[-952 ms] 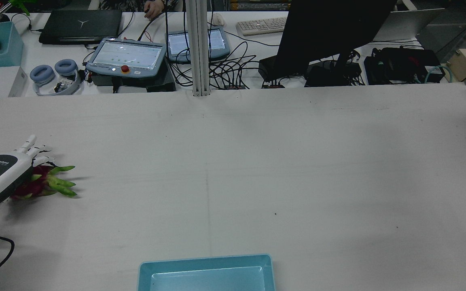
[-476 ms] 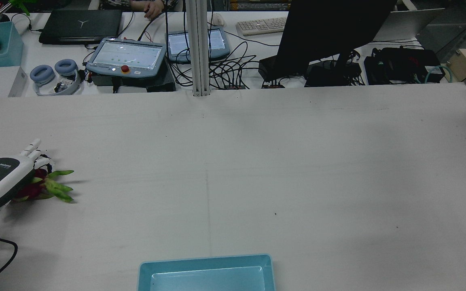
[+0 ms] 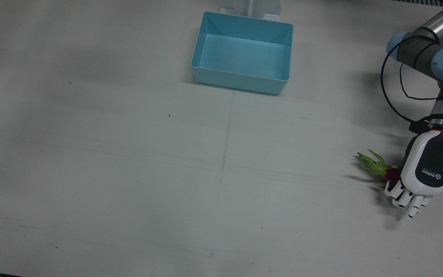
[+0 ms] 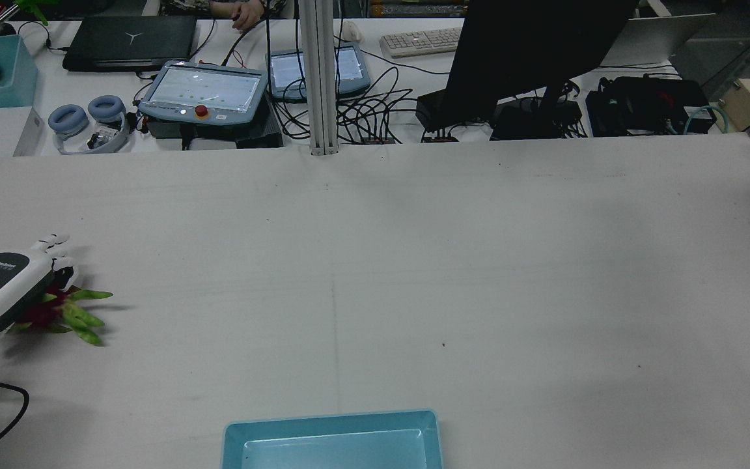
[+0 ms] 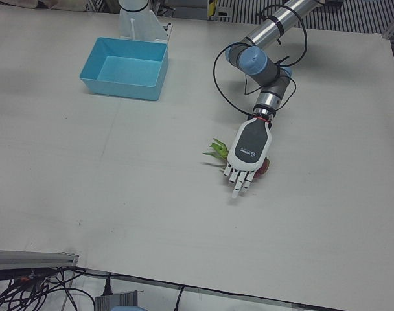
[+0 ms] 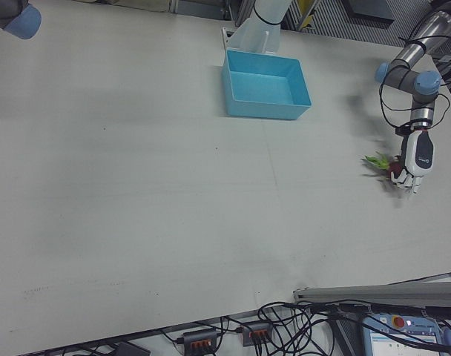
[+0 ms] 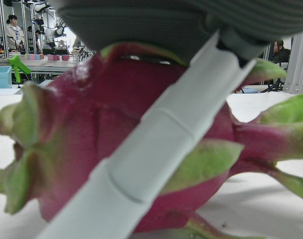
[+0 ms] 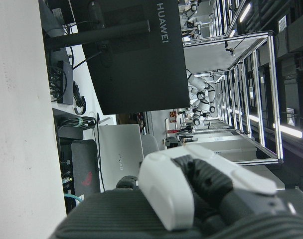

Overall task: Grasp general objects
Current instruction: 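Close the left hand fingers around the dragon fruit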

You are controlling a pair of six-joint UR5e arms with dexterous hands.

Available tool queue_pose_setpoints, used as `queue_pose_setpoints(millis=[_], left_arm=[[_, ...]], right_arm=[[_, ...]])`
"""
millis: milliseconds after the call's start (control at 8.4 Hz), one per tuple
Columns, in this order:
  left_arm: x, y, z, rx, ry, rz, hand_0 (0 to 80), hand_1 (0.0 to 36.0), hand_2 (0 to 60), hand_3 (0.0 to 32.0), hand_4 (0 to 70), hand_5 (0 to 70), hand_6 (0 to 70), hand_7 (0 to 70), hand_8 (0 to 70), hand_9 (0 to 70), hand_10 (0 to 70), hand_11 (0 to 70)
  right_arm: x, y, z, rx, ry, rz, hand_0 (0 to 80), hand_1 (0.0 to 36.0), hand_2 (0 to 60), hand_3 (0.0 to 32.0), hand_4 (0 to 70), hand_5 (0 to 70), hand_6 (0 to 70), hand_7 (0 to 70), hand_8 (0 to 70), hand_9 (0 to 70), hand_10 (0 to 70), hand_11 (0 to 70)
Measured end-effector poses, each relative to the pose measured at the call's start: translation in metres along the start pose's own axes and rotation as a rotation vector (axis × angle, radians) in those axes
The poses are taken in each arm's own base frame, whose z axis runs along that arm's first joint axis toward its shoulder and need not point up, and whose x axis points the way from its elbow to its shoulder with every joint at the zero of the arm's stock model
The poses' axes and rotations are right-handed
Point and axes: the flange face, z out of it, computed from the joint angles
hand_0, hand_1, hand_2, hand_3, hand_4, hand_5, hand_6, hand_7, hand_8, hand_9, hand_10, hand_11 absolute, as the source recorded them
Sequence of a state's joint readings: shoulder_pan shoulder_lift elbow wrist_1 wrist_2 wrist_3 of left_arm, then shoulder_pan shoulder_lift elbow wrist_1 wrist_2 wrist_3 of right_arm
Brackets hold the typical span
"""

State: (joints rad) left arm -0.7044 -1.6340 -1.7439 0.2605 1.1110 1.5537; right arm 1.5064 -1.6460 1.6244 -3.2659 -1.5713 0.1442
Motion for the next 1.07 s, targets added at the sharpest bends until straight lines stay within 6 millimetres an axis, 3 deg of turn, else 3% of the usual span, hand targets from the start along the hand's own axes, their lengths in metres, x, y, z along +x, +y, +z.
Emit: queue_pose_setpoints(millis=[119, 238, 357, 714, 952, 1071], left_arm=[[0.0, 0.0, 0.0, 0.001, -0.001, 0.001, 80.0, 36.0, 60.0, 0.0, 36.9, 70.0, 70.0, 70.0, 23.4, 25.3, 68.9, 70.0], [-0.001, 0.0, 0.0, 0.002, -0.001, 0.0, 80.0, 36.0, 60.0, 0.0, 49.1, 70.0, 70.0, 70.0, 46.0, 54.2, 70.0, 70.0], [-0.001, 0.0, 0.0, 0.002, -0.001, 0.0, 80.0, 36.0, 60.0, 0.0, 70.0, 70.0, 70.0, 70.0, 70.0, 70.0, 70.0, 70.0], [0.006, -0.001, 0.0, 0.004, 0.01, -0.008, 80.0, 36.0, 60.0, 0.0, 70.0, 70.0, 70.0, 70.0, 70.0, 70.0, 70.0, 70.0], [0.032, -0.003, -0.005, -0.003, 0.035, -0.025, 80.0, 36.0, 60.0, 0.0, 70.0, 70.0, 70.0, 70.0, 70.0, 70.0, 70.0, 70.0], [0.057, -0.002, -0.011, -0.024, 0.056, -0.037, 80.0, 36.0, 60.0, 0.0, 70.0, 70.0, 70.0, 70.0, 70.0, 70.0, 70.0, 70.0]], right_arm=[[0.0, 0.0, 0.0, 0.0, 0.0, 0.0, 0.0, 0.0, 0.0, 0.0, 0.0, 0.0, 0.0, 0.0, 0.0, 0.0, 0.0, 0.0], [0.0, 0.0, 0.0, 0.0, 0.001, 0.0, 0.0, 0.0, 0.0, 0.0, 0.0, 0.0, 0.0, 0.0, 0.0, 0.0, 0.0, 0.0], [0.0, 0.0, 0.0, 0.0, 0.001, 0.0, 0.0, 0.0, 0.0, 0.0, 0.0, 0.0, 0.0, 0.0, 0.0, 0.0, 0.0, 0.0], [0.0, 0.0, 0.0, 0.0, 0.0, 0.0, 0.0, 0.0, 0.0, 0.0, 0.0, 0.0, 0.0, 0.0, 0.0, 0.0, 0.0, 0.0], [0.0, 0.0, 0.0, 0.0, 0.001, 0.0, 0.0, 0.0, 0.0, 0.0, 0.0, 0.0, 0.0, 0.0, 0.0, 0.0, 0.0, 0.0], [0.0, 0.0, 0.0, 0.0, 0.001, 0.0, 0.0, 0.0, 0.0, 0.0, 0.0, 0.0, 0.0, 0.0, 0.0, 0.0, 0.0, 0.0]])
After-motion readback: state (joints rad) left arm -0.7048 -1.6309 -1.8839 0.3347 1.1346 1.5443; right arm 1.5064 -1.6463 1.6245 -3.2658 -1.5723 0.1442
